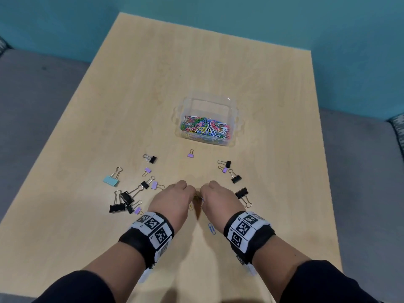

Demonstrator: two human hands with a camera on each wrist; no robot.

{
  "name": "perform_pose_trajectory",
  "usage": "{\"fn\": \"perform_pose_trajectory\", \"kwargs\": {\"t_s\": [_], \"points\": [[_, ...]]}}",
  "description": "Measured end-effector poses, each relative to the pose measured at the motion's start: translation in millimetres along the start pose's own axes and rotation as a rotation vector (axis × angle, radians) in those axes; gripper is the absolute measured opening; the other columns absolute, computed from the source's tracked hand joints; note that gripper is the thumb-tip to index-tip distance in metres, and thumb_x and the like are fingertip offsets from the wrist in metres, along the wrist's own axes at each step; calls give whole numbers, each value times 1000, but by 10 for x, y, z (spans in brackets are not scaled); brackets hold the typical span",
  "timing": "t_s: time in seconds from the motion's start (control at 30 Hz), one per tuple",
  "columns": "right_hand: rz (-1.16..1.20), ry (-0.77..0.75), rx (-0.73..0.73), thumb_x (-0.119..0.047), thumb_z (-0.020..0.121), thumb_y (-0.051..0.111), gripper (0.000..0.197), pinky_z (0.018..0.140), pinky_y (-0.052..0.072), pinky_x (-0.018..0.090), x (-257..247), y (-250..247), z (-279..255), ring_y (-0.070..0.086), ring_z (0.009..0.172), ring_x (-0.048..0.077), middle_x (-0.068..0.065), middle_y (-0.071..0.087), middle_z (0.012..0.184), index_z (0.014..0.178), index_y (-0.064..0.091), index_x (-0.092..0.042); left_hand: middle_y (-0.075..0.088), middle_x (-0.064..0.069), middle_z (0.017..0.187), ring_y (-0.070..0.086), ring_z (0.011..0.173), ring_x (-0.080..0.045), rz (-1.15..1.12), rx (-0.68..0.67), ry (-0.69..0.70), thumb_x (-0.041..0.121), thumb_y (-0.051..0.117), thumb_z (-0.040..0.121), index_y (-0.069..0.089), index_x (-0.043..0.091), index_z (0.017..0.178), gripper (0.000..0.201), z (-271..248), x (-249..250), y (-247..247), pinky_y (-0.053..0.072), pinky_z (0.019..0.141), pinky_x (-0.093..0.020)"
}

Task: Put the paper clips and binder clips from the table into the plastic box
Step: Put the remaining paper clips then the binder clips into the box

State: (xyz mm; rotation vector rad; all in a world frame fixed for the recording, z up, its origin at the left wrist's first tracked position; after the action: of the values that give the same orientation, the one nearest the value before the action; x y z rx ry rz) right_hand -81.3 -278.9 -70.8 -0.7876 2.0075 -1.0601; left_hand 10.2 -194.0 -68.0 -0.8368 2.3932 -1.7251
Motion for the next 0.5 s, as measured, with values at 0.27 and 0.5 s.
{"fn": "perform_pose_trajectory", "kwargs": {"t_s": [0.27,0.5], "points": [[526,185,-87,-7,77,49,14,53,45,27,221,-173,15,61,62,22,-4,58,69,72,57,-17,59,7,75,55,69,-12,-485,-44,-154,27,55,89,59,20,78,13,74,-187,-193,38,58,-25],[946,248,-2,1,80,54,21,51,44,38,379,-970,423,55,42,18,10,58,53,68,60,-16,53,9,55,45,50,-7,-716,82,-89,17,69,81,63,18,69,14,607,-345,-955,34,52,-24]]}}
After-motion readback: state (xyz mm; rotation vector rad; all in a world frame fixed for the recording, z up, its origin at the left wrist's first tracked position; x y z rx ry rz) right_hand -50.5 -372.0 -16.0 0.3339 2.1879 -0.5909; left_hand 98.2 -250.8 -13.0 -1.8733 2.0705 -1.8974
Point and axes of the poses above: each hand's wrist, its own z-axis towards the middle knuckle, its own y-axis out of the palm, x = y × z, the point moved 4 cm from there along z, towards the middle knuckle
